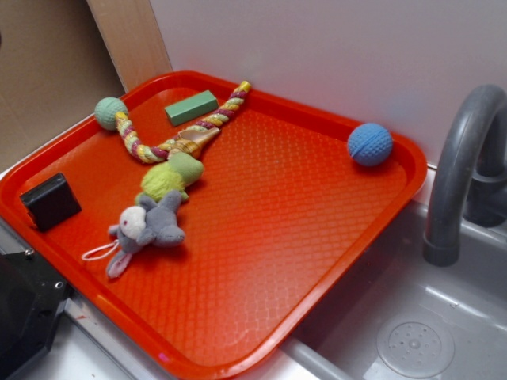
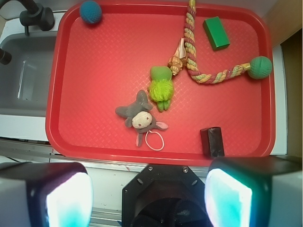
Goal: Grab the black box.
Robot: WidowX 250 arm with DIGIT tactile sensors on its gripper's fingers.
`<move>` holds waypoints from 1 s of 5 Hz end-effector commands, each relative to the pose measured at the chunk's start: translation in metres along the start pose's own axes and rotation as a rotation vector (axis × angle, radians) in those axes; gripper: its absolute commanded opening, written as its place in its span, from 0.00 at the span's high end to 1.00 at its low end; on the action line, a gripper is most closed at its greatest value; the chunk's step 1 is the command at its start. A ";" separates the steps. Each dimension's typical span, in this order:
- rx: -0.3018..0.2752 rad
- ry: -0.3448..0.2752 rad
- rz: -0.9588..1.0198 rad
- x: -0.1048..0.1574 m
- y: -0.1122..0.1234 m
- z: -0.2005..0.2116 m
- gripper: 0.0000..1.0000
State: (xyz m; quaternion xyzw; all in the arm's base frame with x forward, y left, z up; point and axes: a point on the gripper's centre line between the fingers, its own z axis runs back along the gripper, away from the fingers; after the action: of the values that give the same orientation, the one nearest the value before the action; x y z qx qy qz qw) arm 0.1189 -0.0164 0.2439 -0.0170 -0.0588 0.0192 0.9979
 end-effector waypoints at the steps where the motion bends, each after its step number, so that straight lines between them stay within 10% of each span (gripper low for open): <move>1: 0.000 0.000 0.000 0.000 0.000 0.000 0.00; 5: -0.031 0.005 -0.057 -0.002 0.094 -0.135 0.00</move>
State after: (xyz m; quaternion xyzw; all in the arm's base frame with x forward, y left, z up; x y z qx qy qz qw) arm 0.1255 0.0721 0.1006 -0.0379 -0.0439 -0.0042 0.9983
